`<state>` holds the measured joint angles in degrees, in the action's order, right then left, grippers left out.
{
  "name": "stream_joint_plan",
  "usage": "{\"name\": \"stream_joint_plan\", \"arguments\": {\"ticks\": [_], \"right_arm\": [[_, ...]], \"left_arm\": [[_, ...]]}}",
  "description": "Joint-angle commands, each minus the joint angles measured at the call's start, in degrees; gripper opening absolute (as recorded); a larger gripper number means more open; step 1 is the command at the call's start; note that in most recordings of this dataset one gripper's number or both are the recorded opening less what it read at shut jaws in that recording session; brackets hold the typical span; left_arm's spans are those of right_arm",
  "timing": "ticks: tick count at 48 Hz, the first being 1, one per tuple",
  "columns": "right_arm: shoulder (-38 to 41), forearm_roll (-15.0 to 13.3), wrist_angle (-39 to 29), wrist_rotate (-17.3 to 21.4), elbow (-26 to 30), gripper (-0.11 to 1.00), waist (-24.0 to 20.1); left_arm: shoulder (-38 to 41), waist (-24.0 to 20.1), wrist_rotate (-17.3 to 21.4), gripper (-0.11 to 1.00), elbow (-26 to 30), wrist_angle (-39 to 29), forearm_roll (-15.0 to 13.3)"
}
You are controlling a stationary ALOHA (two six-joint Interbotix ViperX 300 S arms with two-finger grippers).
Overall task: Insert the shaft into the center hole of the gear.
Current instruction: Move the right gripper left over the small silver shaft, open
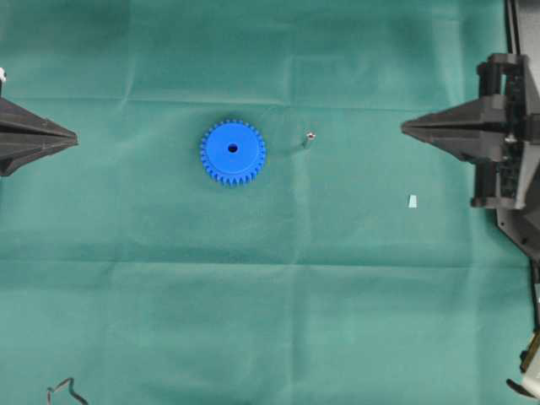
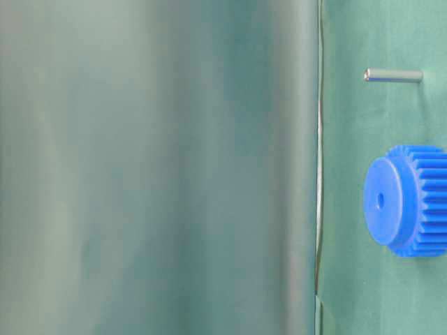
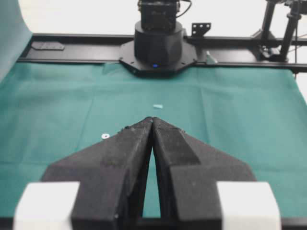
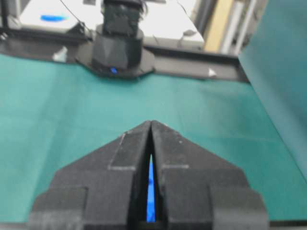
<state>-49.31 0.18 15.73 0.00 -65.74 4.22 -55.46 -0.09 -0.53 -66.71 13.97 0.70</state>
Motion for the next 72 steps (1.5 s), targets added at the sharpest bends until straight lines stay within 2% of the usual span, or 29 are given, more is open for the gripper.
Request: {"name": "stream_joint_plan", "arguments": {"ticks": [1,20,25,33,36,42,47,72], "right_arm": [[3.16,0.09,0.18,0.18,2.02,0.05,1.41],[23.38,1.49,-1.49,1.32,7.21,0.06,7.56],[29.36,1.58,-1.49,1.32,9.14,0.25,7.91],[39.20,1.49,-1.41,1.23,11.60,0.76,8.00],[42.10,1.49,-0.97,1.23,12.22,0.86,8.09],[46.23,1.49,0.26,1.23,12.83,0.80,8.44],[48.08,1.93,1.32,1.23,12.66,0.80,8.88],[48.78,2.90,2.64,1.32,10.99,0.78,8.96]], "left_arm": [[0.26,0.18,0.09,0.02,1.49,0.18,0.18],[0.26,0.18,0.09,0.02,1.49,0.18,0.18],[0.35,0.18,0.09,0.02,1.41,0.18,0.18],[0.35,0.18,0.09,0.02,1.41,0.18,0.18],[0.35,0.09,0.09,0.02,1.41,0.18,0.18],[0.53,0.18,0.09,0.02,1.41,0.18,0.18],[0.62,0.09,0.09,0.02,1.41,0.00,0.18],[0.70,0.09,0.00,0.02,1.41,-0.88,0.18]]}}
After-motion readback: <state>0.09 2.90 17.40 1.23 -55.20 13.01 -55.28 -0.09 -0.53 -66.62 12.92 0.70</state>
